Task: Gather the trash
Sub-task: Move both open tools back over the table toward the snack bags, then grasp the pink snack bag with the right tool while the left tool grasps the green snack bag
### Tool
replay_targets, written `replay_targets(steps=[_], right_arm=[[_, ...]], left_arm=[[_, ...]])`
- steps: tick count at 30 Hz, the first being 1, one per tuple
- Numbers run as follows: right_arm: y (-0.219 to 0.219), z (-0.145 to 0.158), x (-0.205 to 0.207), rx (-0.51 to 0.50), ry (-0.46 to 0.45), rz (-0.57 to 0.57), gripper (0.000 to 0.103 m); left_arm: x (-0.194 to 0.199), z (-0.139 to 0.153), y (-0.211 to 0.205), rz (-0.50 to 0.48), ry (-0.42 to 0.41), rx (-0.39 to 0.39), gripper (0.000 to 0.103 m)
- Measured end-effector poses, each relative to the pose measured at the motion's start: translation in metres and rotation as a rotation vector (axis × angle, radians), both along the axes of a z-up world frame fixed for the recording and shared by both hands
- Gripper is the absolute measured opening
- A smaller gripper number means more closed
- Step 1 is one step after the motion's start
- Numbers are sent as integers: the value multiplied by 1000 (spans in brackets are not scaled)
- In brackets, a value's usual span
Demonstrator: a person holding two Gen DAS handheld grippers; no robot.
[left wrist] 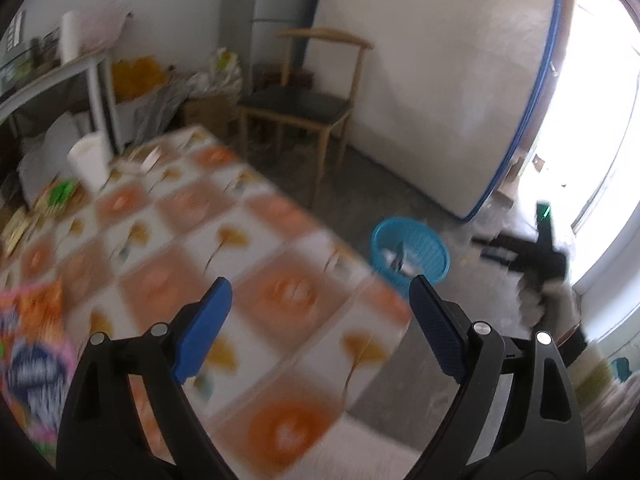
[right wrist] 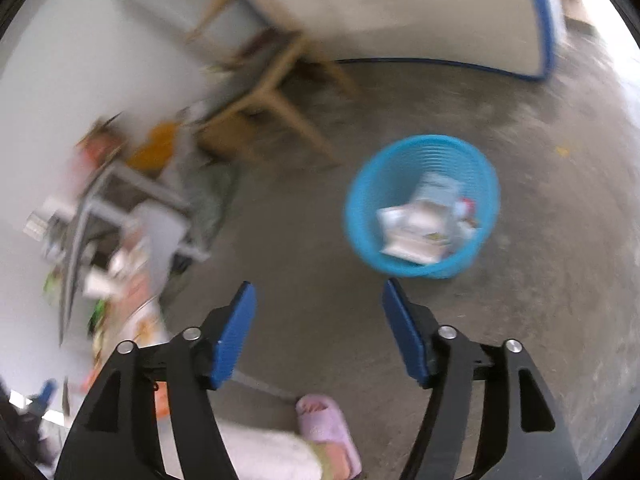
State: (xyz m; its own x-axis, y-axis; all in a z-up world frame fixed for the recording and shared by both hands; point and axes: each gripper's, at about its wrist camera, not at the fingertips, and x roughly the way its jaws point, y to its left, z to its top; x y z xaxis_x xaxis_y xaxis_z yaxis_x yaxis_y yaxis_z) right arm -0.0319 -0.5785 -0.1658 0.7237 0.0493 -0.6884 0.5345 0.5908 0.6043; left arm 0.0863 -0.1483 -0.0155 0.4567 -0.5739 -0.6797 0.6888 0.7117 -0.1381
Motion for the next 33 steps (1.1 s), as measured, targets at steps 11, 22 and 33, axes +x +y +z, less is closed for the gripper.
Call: replay_targets(steps=[11, 22, 33], right_arm=[[168, 75, 95, 60, -74, 492, 67], [352, 54, 199, 311, 37, 877, 67], [433, 35, 277, 391, 147, 966, 67]], left_arm=[[-33, -6, 135, 265, -111, -104, 86], [-4, 12, 295, 790, -194, -173, 86], [69, -65, 416, 980, 239, -307, 74]])
